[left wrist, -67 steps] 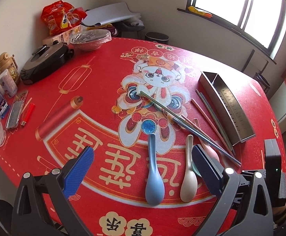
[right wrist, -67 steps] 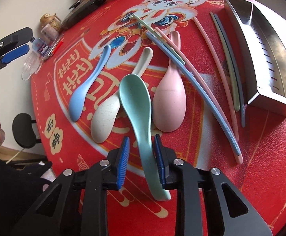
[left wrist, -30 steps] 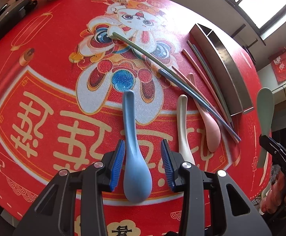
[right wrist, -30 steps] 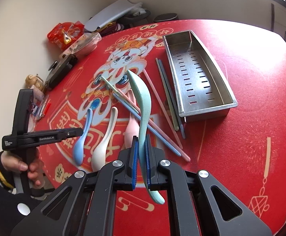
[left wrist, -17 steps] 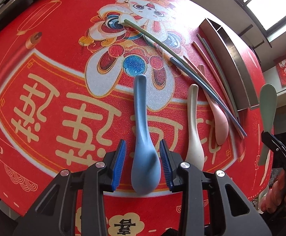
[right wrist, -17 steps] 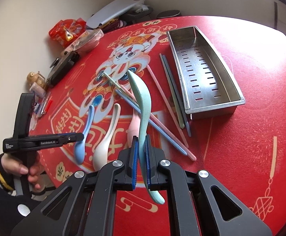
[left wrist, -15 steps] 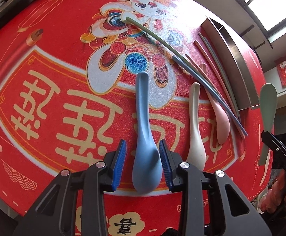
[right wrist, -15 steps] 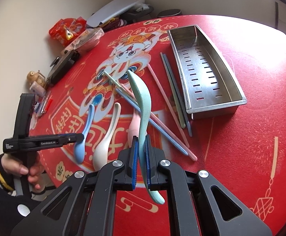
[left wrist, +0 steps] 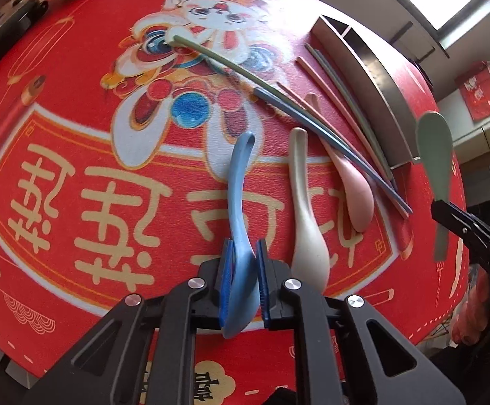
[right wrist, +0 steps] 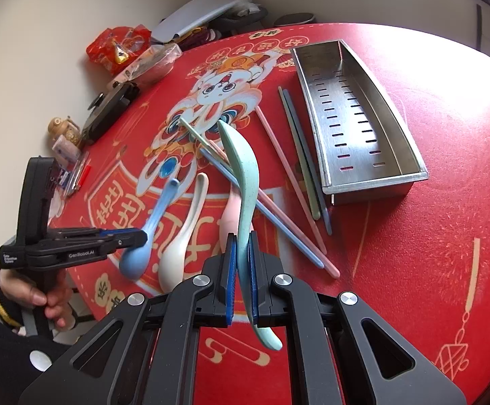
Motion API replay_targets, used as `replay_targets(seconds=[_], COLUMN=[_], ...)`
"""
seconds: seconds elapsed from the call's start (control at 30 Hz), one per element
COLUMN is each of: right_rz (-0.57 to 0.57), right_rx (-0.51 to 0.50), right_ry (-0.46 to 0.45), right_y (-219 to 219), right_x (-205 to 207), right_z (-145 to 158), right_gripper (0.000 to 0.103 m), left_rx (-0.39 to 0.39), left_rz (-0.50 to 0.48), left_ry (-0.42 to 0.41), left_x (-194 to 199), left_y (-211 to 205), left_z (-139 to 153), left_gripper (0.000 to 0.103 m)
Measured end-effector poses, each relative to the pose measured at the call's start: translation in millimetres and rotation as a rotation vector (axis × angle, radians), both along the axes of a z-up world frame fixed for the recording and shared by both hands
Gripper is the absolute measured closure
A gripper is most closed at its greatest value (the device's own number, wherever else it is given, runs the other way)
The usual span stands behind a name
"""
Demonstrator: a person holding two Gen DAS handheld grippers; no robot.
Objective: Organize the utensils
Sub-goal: 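Grasp the blue spoon with the left gripper while the right gripper lifts the mint spoon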
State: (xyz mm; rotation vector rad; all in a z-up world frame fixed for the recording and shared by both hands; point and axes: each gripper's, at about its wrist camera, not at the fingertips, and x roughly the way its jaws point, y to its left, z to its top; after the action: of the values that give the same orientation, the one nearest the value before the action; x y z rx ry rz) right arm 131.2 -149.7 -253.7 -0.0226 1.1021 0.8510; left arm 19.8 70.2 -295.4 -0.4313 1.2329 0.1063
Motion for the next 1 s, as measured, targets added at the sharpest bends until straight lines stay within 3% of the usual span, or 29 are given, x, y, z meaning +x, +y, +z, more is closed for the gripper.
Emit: replay_targets(seconds=[0.2, 0.5, 0.7, 1.0], right_rz=[-0.001, -0.019, -0.023, -0.044], right_rx=[-0.002, 0.002, 0.001, -0.001], right_ry=[0.003, 0.011, 0.012, 0.020], right_y=[-3.1, -12.0, -13.0, -16.9], right_x=[-0.8, 0.8, 0.2, 3.7], right_z=[-1.5, -1.0, -0.9, -2.0], right_gripper=[0.096, 0.096, 0.096, 0.096], left_rx=[0.049, 0.096, 0.159, 0.152], left_rz=[-0.113, -0.053, -0.064, -0.062], left_ry=[0.029, 0.036, 0.027, -0.001], left_x=[14.1, 24.0, 38.9, 53.5], left_y=[-26.1, -11.3, -8.1, 1.0], left_z=[-3.0, -6.6, -6.7, -1.8], left_gripper=[0.090, 0.087, 0.079, 0.072])
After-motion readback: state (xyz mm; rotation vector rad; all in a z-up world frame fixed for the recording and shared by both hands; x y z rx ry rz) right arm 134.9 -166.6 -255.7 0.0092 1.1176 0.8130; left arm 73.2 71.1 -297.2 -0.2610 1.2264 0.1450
